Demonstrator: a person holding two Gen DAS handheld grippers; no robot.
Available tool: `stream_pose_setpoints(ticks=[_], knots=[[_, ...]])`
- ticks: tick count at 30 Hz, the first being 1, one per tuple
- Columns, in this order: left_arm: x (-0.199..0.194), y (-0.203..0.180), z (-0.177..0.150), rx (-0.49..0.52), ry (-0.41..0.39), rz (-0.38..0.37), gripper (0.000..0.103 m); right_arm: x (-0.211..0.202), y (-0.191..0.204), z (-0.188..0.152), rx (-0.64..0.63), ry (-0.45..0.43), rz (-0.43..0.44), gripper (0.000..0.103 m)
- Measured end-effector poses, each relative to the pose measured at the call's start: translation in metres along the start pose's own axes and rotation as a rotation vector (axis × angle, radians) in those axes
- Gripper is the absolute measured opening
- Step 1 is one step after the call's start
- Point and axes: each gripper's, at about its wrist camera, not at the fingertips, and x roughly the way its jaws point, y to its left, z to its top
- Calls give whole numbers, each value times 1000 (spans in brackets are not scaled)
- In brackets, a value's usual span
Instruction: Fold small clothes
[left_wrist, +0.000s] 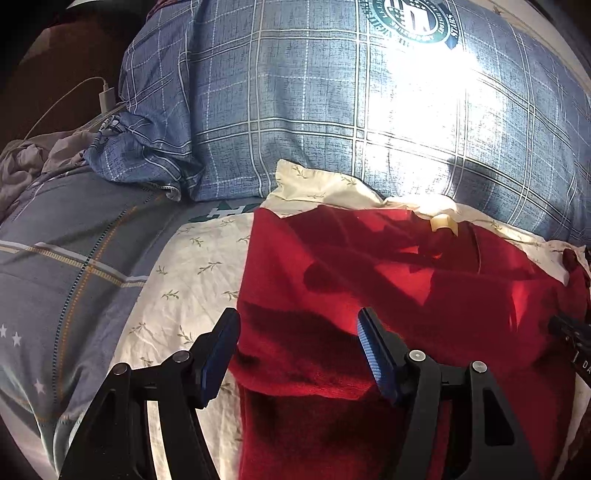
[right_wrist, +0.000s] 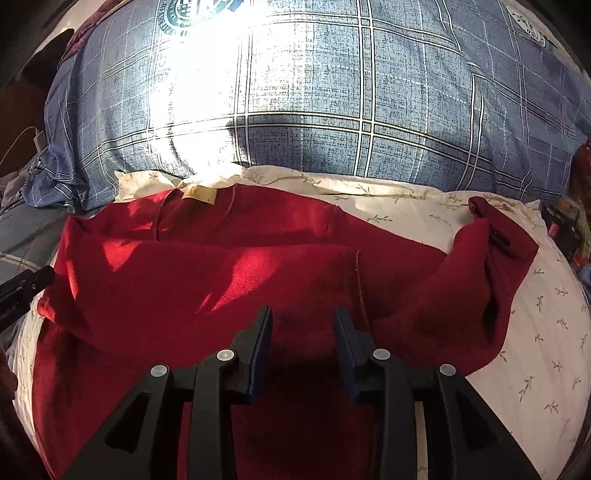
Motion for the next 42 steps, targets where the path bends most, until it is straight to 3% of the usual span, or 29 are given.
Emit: stream_pose_setpoints(ticks=[5, 7, 11, 16, 21, 29, 31, 32, 33, 35, 39, 42], knots=[[24, -6, -8, -1, 71, -21, 68, 18, -2, -3, 12, 24, 5, 36], [35, -11, -12, 34, 93, 5, 71, 20, 0, -3, -1, 20, -1, 36], [35, -16, -7, 45, 93, 15, 71, 12, -8, -2, 20, 24, 45, 38], [20, -13, 0, -4, 56, -50, 71, -10, -28, 1, 84, -24, 30, 56], [15, -20, -4, 11, 53, -84, 71, -19, -31, 2, 90, -34, 52, 56], [19, -8, -7, 7, 60, -43, 71, 4, -19, 13, 55, -42, 2, 56], [23, -1, -6, -19, 57, -25, 71, 22, -18, 19, 43, -13, -12, 50], [25, 2, -5, -30, 55, -19, 71, 30, -18, 21, 34, 2, -14, 41], [28, 7, -5, -44, 53, -12, 71, 38, -17, 22, 22, 10, -12, 23], [35, 16, -6, -66, 65, 13, 71, 39, -16, 24, -5, -8, -40, 8], [50, 29, -8, -111, 85, 12, 73, 17, -28, 32, 38, -104, -24, 3], [58, 33, -8, -143, 92, -13, 73, 31, -27, 33, 16, -53, -58, 3]])
